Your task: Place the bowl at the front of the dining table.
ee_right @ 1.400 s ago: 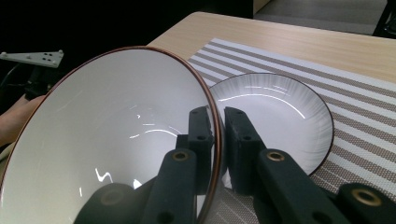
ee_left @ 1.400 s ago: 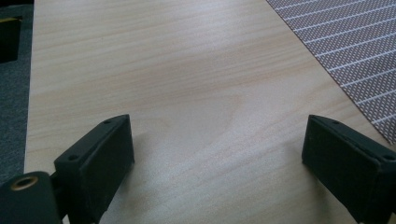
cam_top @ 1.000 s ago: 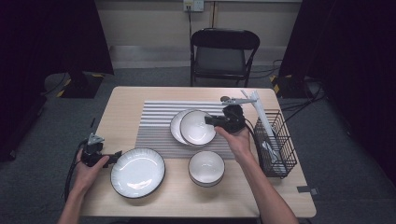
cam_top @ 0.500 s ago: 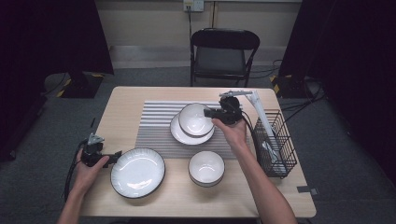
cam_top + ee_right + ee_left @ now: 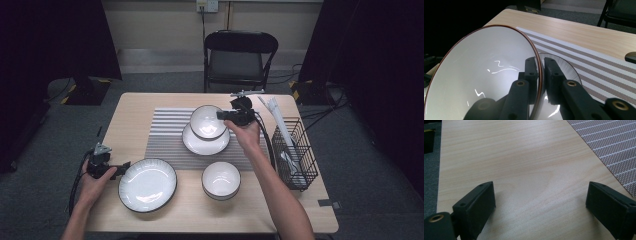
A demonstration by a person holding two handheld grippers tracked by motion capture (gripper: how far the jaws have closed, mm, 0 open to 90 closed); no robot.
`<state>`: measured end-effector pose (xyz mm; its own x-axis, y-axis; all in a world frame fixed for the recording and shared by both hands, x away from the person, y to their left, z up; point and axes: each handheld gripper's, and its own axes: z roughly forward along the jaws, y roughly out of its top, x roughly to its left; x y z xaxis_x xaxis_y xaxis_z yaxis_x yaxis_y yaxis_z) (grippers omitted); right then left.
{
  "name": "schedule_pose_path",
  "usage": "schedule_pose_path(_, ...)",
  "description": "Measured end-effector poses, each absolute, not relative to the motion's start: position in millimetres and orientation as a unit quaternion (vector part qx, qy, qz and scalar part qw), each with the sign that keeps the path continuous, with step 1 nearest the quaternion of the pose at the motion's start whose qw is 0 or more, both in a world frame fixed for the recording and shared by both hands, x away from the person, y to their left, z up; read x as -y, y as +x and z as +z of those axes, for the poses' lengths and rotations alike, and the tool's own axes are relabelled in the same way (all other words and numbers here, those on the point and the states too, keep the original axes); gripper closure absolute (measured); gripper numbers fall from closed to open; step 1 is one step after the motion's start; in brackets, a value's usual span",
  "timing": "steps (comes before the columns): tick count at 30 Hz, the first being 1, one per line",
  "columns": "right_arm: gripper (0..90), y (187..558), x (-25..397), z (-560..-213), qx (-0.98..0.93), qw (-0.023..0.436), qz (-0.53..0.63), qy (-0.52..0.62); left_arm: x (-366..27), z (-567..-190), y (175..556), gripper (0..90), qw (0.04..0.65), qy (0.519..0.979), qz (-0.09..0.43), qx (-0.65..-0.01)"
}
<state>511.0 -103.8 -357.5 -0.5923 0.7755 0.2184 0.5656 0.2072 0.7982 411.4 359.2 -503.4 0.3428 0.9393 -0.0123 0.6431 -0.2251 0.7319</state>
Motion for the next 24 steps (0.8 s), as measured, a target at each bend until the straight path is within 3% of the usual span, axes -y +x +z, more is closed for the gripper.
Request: schedule_pose_path(24,81.8,549,97,-396,-0.762,0.099,0.413,0.489,-359,-504,412,8.2,0.33,0.751,0.224,-0.527)
